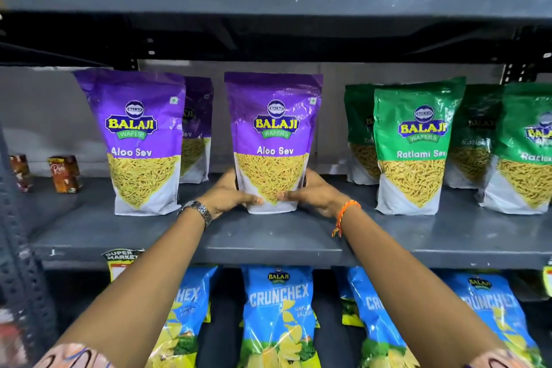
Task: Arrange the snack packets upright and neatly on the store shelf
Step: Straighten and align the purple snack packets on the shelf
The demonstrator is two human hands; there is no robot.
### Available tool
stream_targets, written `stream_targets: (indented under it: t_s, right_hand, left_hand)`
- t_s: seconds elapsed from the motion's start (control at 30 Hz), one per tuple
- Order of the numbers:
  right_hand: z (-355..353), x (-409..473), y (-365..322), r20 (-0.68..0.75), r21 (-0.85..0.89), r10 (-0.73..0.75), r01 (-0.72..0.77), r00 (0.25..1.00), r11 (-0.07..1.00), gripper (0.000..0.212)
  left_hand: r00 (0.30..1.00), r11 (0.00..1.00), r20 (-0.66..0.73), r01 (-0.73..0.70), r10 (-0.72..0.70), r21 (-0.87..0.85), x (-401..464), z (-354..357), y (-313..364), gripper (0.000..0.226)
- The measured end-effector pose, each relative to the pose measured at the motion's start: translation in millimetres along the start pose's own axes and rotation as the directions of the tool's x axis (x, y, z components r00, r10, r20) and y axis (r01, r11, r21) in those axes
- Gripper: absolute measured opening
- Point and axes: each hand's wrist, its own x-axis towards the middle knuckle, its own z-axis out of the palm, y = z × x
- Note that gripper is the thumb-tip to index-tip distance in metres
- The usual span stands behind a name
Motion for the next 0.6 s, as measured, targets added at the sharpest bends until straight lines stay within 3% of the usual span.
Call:
stream_targets:
  t_s: [0.1, 0.27, 0.4, 0.6]
  right_hand:
    - [-5, 10, -28, 0.001, 0.054, -0.047, 0.047, 0.999, 0.997, 0.069]
    - [-19, 4, -52, -0.029, -0.045, -0.120, 0.119, 0.992, 0.992, 0.048]
    - [-13, -20, -38, -0.065, -0.136, -0.171, 0.161, 0.983, 0.977, 0.078]
    - [-8, -35, -37, -0.098, -0.231, -0.211, 0.184, 0.973, 0.955, 0.085]
  left_hand:
    - [0.996, 0.997, 0.048, -0.070, 0.069, 0.029, 13, -6, 29, 0.066]
    - [0.994, 0.990, 0.003, -0.111, 0.111, 0.086, 1, -8, 61, 0.056]
    - [0.993, 0.983, -0.032, -0.108, 0.114, 0.148, -28, -3, 46, 0.057]
    - [0.994, 0.970, 0.022, -0.114, 0.111, 0.217, -37, -3, 52, 0.074]
